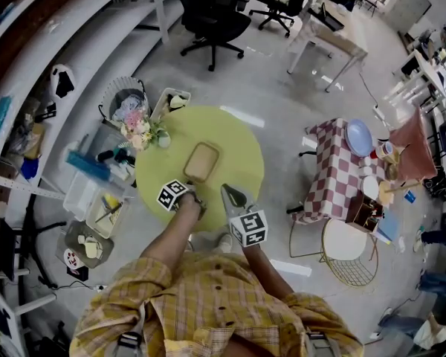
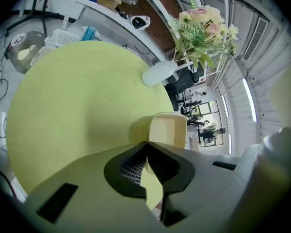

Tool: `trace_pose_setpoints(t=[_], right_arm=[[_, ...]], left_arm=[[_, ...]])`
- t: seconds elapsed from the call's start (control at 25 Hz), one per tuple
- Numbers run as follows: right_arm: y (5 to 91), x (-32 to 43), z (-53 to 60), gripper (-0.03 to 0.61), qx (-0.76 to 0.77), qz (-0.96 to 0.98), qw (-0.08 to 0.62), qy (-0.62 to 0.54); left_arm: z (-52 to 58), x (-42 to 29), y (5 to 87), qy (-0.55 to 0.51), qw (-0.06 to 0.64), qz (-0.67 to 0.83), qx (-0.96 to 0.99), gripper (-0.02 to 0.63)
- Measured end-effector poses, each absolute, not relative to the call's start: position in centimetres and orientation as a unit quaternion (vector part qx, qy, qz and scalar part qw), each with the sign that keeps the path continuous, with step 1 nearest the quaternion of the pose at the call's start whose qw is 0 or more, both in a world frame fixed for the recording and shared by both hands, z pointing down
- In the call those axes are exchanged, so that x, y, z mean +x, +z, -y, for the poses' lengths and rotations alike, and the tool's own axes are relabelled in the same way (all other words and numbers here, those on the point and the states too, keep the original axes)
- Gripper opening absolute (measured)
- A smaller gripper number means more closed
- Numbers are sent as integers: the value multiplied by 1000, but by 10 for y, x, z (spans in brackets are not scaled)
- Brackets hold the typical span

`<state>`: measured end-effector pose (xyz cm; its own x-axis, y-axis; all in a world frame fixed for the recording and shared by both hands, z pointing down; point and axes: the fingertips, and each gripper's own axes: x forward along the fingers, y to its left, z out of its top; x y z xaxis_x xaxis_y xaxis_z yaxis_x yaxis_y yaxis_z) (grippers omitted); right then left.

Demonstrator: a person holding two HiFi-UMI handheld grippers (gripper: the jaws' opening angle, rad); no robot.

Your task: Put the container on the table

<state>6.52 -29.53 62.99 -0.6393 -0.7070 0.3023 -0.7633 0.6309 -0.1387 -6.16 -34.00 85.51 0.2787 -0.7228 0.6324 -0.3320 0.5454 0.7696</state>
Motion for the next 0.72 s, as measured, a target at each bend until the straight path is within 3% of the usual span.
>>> trace_pose_setpoints(t=[0.72], right_arm=[[638, 76, 296, -2, 418, 890, 118, 140]], left_arm=[[328, -61, 883, -127, 686, 590, 405, 15]])
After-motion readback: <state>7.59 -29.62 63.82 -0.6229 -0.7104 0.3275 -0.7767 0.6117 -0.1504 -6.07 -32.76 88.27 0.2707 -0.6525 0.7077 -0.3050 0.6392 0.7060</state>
